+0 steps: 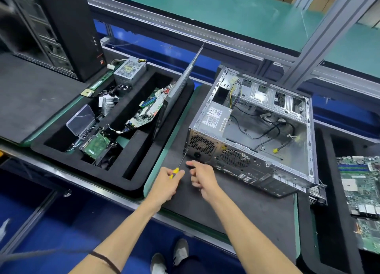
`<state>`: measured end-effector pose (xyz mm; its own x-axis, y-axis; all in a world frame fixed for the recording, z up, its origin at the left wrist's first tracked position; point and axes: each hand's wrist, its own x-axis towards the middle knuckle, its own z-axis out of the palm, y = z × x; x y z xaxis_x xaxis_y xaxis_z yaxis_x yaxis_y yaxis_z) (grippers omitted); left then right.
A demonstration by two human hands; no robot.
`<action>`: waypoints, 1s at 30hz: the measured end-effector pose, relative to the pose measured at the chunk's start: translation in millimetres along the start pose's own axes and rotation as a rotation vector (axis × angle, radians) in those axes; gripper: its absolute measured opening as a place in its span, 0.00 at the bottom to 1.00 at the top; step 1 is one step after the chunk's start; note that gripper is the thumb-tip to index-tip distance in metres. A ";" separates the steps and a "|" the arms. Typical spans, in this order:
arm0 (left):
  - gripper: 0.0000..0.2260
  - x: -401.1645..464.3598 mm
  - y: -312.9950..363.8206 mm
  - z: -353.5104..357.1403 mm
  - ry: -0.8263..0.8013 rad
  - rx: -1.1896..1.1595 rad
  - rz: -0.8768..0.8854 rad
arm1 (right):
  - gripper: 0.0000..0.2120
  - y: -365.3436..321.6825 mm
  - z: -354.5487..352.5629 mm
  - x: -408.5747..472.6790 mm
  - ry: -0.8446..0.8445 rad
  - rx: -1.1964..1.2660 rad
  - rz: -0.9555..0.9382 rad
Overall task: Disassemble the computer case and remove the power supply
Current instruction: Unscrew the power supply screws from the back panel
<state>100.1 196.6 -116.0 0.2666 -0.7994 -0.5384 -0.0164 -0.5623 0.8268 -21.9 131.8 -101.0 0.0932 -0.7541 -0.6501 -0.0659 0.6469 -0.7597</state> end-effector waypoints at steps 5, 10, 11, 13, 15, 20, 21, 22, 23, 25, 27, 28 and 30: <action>0.08 -3.2 -4.6 -0.5 0.058 -0.003 0.070 | 0.10 -18.4 12.7 21.2 -0.171 0.385 0.120; 0.18 -5.0 -3.0 -4.5 -0.053 -0.088 -0.090 | 0.10 -15.0 12.0 27.4 -0.217 0.555 0.201; 0.19 -4.9 -1.5 -2.9 -0.061 -0.124 -0.128 | 0.09 -14.1 12.6 27.8 -0.217 0.589 0.220; 0.16 -6.6 2.5 1.2 -0.021 -0.129 -0.145 | 0.09 -14.3 13.3 29.4 -0.216 0.634 0.246; 0.15 -10.2 3.0 4.7 0.055 -0.023 -0.099 | 0.09 -14.5 13.0 31.8 -0.224 0.653 0.257; 0.08 -13.9 1.8 -2.6 0.196 -0.026 0.021 | 0.06 -10.6 11.8 37.9 -0.258 0.675 0.236; 0.08 -15.0 2.4 -5.1 0.203 -0.037 0.034 | 0.05 -9.6 12.1 39.1 -0.262 0.672 0.228; 0.07 -16.6 2.5 -6.7 0.194 -0.053 0.036 | 0.06 -8.9 12.2 40.0 -0.265 0.667 0.224; 0.08 -18.2 1.7 -7.1 0.176 -0.073 0.021 | 0.06 -8.2 12.5 40.3 -0.264 0.660 0.220; 0.10 -21.3 0.6 -5.5 0.136 -0.100 -0.040 | 0.06 -7.8 13.3 39.2 -0.243 0.652 0.208; 0.14 -23.0 3.0 -1.9 0.132 -0.094 -0.077 | 0.06 -8.8 14.8 38.9 -0.221 0.650 0.198; 0.15 -23.3 4.9 0.0 0.150 -0.078 -0.072 | 0.06 -8.9 15.5 38.6 -0.216 0.649 0.194; 0.15 -23.7 7.5 3.4 0.222 0.009 -0.020 | 0.05 -7.8 16.4 37.5 -0.215 0.655 0.189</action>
<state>90.4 210.7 -97.6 0.4727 -0.7225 -0.5045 -0.0173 -0.5800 0.8144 -1.6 100.4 -119.3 0.3377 -0.6271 -0.7019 0.5041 0.7503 -0.4278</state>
